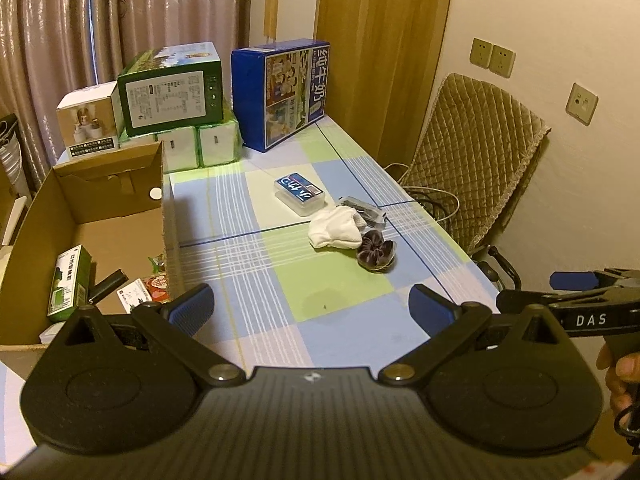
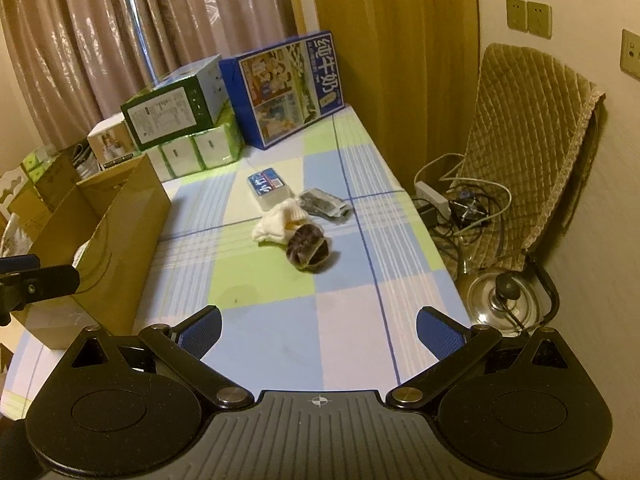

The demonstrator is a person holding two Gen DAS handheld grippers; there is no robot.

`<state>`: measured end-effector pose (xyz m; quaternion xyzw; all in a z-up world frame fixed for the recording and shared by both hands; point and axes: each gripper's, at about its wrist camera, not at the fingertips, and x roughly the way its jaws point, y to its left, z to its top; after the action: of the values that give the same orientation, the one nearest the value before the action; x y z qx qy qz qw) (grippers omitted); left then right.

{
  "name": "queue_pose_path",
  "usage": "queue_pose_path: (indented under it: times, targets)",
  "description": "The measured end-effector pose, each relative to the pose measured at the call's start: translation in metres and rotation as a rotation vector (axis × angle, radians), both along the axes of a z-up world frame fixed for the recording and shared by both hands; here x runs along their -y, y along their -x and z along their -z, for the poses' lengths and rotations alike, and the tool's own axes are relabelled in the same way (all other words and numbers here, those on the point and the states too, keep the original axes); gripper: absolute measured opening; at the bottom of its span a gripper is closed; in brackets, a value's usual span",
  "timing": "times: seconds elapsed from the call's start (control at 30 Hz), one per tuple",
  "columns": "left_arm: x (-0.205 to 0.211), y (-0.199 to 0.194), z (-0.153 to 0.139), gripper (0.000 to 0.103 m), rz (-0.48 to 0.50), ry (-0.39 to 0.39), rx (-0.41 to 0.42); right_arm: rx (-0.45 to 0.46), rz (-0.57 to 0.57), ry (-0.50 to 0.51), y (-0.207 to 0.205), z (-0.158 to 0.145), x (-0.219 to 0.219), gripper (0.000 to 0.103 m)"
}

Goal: Organize objects
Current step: 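Move both tools back toward the remaining table items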

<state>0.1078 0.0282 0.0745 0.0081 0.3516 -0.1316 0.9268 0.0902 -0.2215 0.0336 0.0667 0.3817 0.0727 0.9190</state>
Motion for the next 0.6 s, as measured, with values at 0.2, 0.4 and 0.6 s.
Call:
queue_pose_path:
  times: [0.2,0.4,0.6]
  targets:
    - [0.001,-0.005,0.007,0.102,-0.002,0.009,-0.019,-0.011,0.005,-0.005,-0.003,0.005,0.003,0.101]
    - [0.007,-0.01,0.013,0.102,-0.001,-0.01,-0.017,-0.02,0.013,-0.004,-0.005,0.011,0.008,0.101]
    - [0.016,-0.018,0.018,0.102,0.0,-0.039,0.007,-0.018,0.011,-0.001,-0.011,0.016,0.012,0.101]
